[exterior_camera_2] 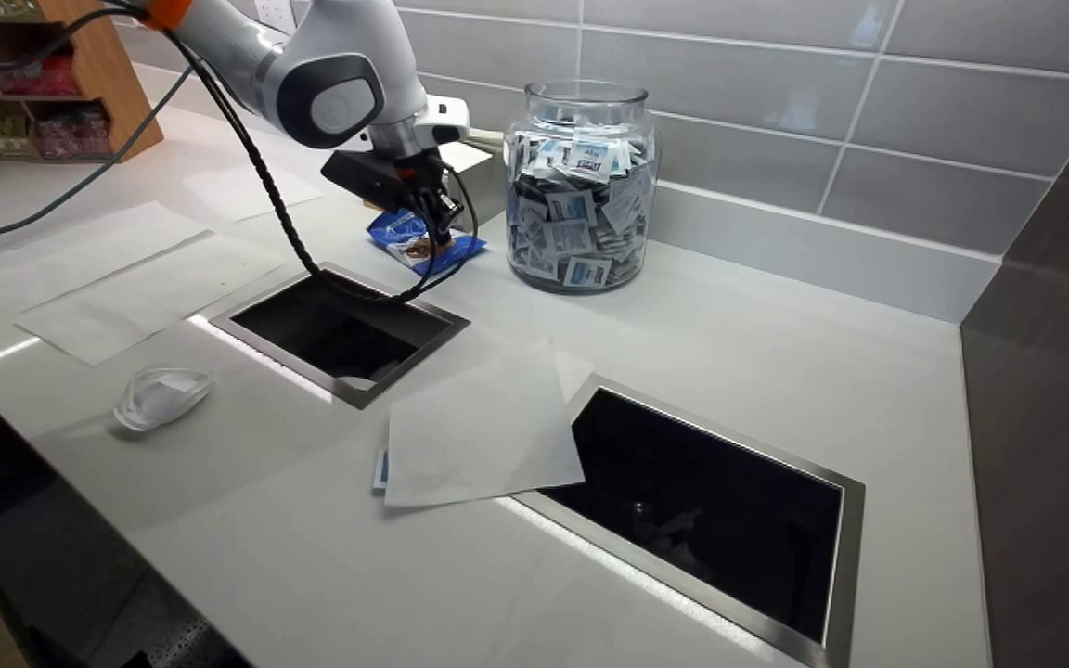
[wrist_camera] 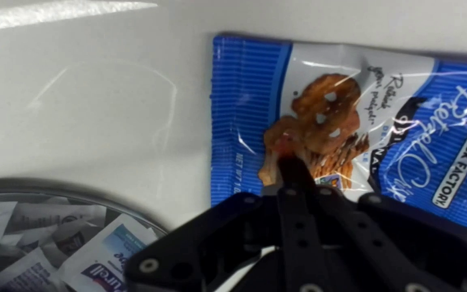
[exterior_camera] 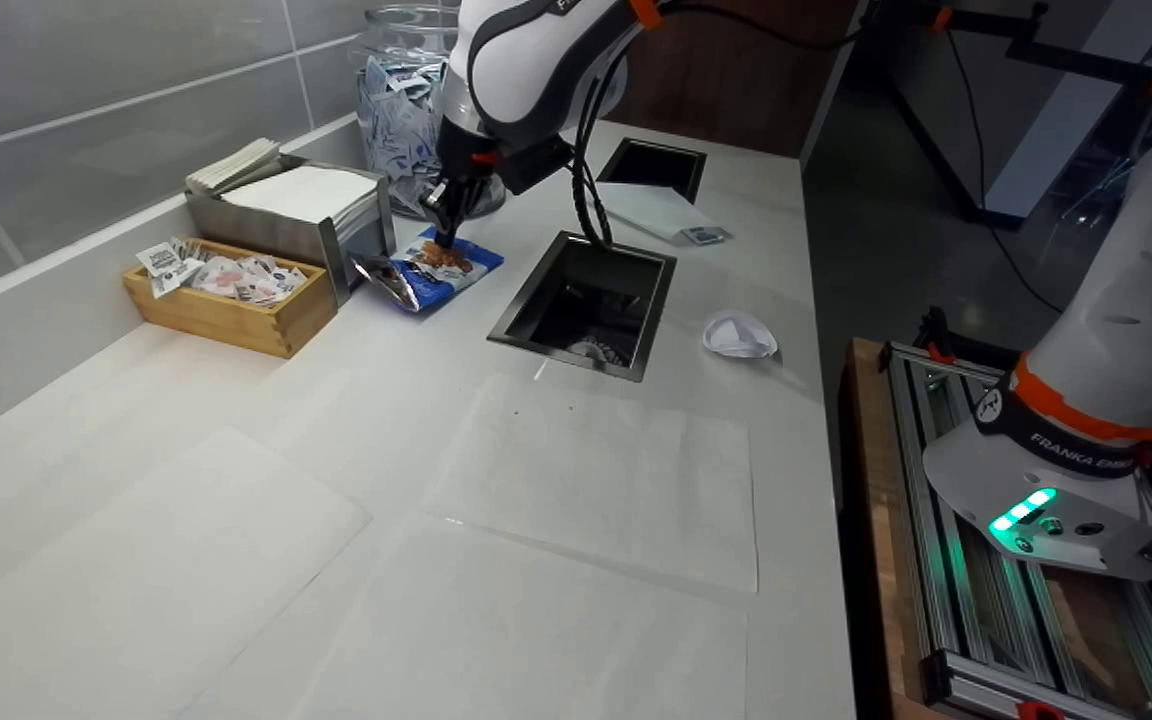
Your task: Press down on the white and blue packet and put it in the trash chute on the left
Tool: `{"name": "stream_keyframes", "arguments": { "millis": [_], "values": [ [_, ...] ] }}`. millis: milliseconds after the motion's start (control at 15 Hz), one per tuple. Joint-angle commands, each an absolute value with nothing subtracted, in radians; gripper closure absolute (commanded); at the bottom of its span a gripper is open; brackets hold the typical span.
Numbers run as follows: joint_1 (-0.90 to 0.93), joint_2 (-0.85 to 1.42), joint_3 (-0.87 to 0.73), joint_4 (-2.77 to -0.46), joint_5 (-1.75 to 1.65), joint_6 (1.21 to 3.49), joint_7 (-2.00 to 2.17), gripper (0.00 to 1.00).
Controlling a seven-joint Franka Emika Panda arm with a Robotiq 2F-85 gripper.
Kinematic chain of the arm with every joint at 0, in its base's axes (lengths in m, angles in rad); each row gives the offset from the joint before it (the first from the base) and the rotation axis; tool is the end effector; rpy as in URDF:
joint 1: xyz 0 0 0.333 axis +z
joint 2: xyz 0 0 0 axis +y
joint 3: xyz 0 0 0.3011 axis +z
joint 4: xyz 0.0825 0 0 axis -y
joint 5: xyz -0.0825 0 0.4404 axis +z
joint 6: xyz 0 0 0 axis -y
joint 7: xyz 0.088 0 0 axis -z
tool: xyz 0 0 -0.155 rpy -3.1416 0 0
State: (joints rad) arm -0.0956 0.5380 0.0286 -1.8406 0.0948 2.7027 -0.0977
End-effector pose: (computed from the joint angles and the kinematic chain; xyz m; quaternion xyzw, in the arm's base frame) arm 0.7201 -0.0501 0.1692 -0.9860 0.0271 -0.1633 0.0203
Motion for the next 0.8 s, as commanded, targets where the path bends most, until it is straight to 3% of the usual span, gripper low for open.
{"name": "stream_keyframes", "arguments": {
  "millis": [0, 400, 467, 533, 733],
  "values": [
    [-0.115, 0.582, 0.042, -1.807, 0.106, 2.7, -0.118, 1.0],
    [-0.109, 0.57, 0.037, -1.811, 0.096, 2.688, -0.108, 0.99],
    [-0.105, 0.552, 0.036, -1.823, 0.093, 2.685, -0.105, 0.74],
    [-0.097, 0.536, 0.032, -1.835, 0.088, 2.685, -0.1, 0.74],
    [-0.076, 0.474, 0.03, -1.882, 0.067, 2.686, -0.102, 0.56]
  ]
}}
